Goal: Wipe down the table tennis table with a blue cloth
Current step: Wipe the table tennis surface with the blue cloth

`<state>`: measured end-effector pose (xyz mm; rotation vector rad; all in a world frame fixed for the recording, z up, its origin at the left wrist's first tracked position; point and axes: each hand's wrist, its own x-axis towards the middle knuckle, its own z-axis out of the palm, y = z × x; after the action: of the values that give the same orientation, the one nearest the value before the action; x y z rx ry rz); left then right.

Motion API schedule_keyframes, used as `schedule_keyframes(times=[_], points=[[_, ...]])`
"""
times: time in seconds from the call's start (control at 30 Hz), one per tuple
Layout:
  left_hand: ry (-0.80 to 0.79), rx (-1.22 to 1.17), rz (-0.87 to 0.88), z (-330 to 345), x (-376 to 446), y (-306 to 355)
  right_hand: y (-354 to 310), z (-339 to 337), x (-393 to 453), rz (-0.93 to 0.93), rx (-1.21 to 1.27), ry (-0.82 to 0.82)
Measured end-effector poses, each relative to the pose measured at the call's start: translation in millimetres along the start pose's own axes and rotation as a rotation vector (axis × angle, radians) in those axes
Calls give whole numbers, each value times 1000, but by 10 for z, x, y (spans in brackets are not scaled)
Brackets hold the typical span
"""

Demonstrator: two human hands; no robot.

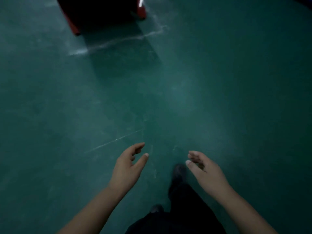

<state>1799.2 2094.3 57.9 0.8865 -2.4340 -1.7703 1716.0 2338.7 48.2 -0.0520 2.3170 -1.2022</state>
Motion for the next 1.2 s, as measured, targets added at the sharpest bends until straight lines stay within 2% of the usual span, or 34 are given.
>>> schedule_keyframes(times=[0.13, 0.33, 0.53, 0.7, 0.83, 0.97, 1.2], points=[[178, -81, -128, -552, 416, -168, -649, 352, 740, -81, -90, -143], [352, -151, -239, -1268, 1364, -147, -1634, 998, 2034, -173, -167, -320], [501, -202, -228, -2195, 2379, 83, -2881, 1681, 3168, -317, -273, -521], [629, -232, -252, -2996, 3124, -22, -3790, 2315, 3979, -387, -324, -594], [643, -239, -278, -3618, 3828, -219, -4350, 2925, 4610, -384, -351, -599], [590, -267, -314, -4433, 4697, -338, -4974, 3587, 5205, -322, -346, -580], [497, -205, -159, -6059, 6492, 5, -6520, 4438, 6276, -339, -296, -484]])
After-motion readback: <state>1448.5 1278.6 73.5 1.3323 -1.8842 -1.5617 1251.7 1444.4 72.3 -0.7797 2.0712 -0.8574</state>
